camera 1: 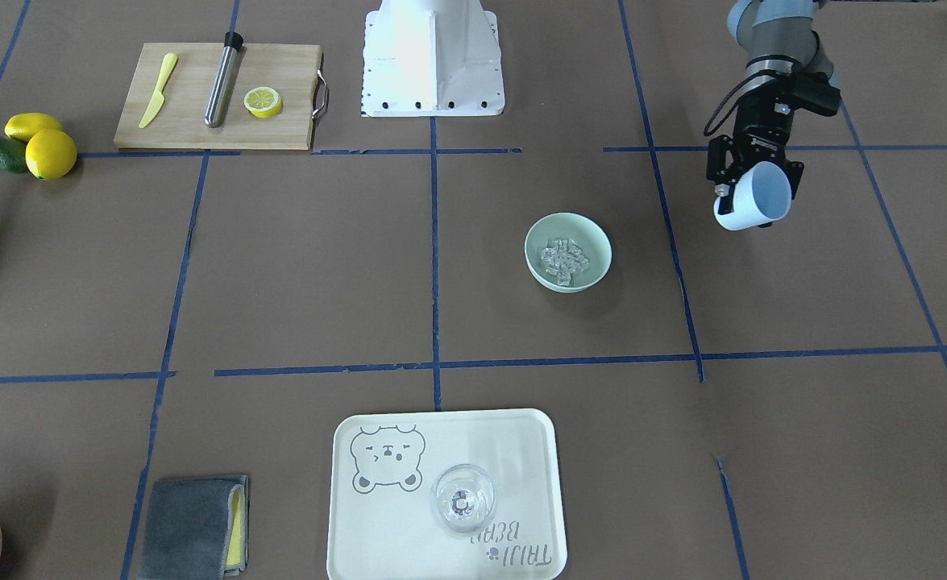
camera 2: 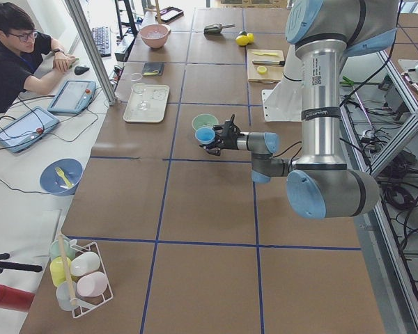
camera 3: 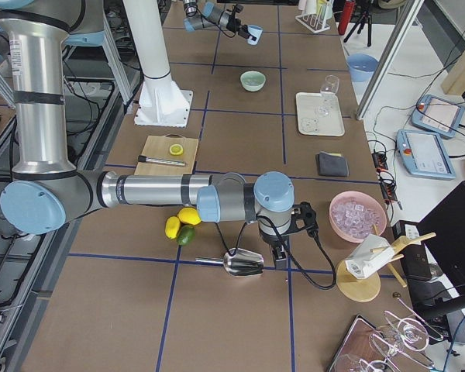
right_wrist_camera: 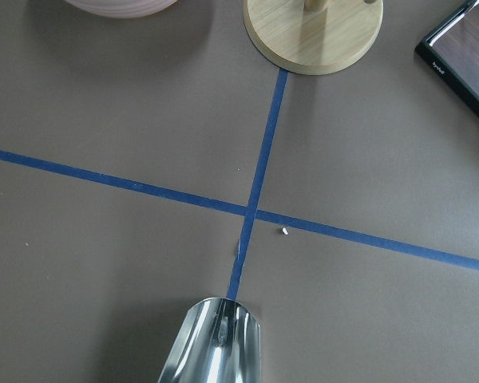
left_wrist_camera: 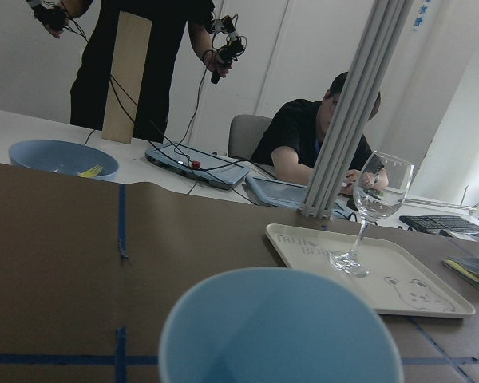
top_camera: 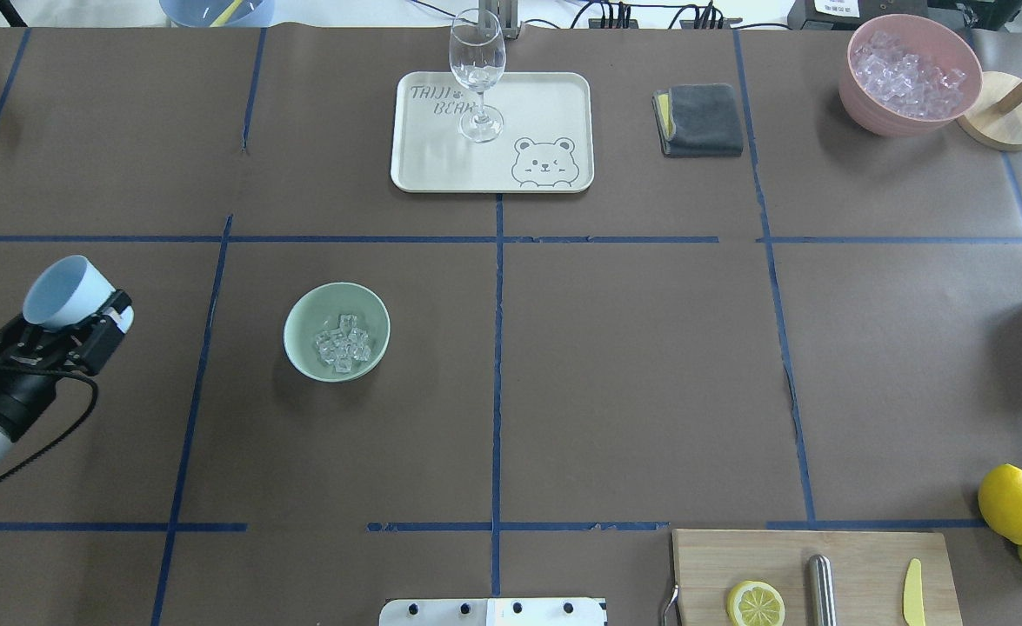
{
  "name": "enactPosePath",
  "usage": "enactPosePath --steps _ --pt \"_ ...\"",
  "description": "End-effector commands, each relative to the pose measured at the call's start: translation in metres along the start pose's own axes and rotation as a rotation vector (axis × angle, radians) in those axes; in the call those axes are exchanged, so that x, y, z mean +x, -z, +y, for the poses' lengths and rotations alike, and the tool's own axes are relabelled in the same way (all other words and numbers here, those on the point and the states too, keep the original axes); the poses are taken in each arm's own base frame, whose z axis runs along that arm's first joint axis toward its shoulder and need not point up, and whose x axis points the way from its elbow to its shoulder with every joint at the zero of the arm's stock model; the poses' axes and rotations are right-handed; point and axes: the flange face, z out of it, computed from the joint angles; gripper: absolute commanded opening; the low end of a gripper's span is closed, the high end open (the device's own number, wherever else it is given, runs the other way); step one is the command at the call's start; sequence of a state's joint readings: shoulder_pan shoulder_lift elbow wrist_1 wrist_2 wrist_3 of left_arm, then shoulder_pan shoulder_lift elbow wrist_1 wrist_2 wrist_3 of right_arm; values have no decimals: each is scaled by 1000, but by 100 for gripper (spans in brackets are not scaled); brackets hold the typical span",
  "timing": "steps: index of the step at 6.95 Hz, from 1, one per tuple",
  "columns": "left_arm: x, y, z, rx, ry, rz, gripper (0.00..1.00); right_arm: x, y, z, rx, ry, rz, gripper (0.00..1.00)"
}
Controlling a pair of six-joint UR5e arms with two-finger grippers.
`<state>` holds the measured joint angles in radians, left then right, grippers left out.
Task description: Pour ice into bowl
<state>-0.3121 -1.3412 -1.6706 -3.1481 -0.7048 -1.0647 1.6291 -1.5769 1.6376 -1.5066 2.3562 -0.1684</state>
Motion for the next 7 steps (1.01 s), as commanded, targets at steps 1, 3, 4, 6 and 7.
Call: enactPosePath --steps 1,3,4,6,7 --pt "-75 -7 5 12 -75 -129 0 0 1 0 3 1 1 100" --pt "-97 -16 28 -22 -145 -187 0 0 3 -2 6 2 1 100" --pt "-102 -23 41 -27 -144 -199 0 0 3 -2 6 2 3 100" --pt "-97 -42 63 -30 -130 -203 0 0 3 -2 6 2 3 100" --pt "-93 -46 65 -26 -121 -200 0 -1 4 -4 9 5 3 100"
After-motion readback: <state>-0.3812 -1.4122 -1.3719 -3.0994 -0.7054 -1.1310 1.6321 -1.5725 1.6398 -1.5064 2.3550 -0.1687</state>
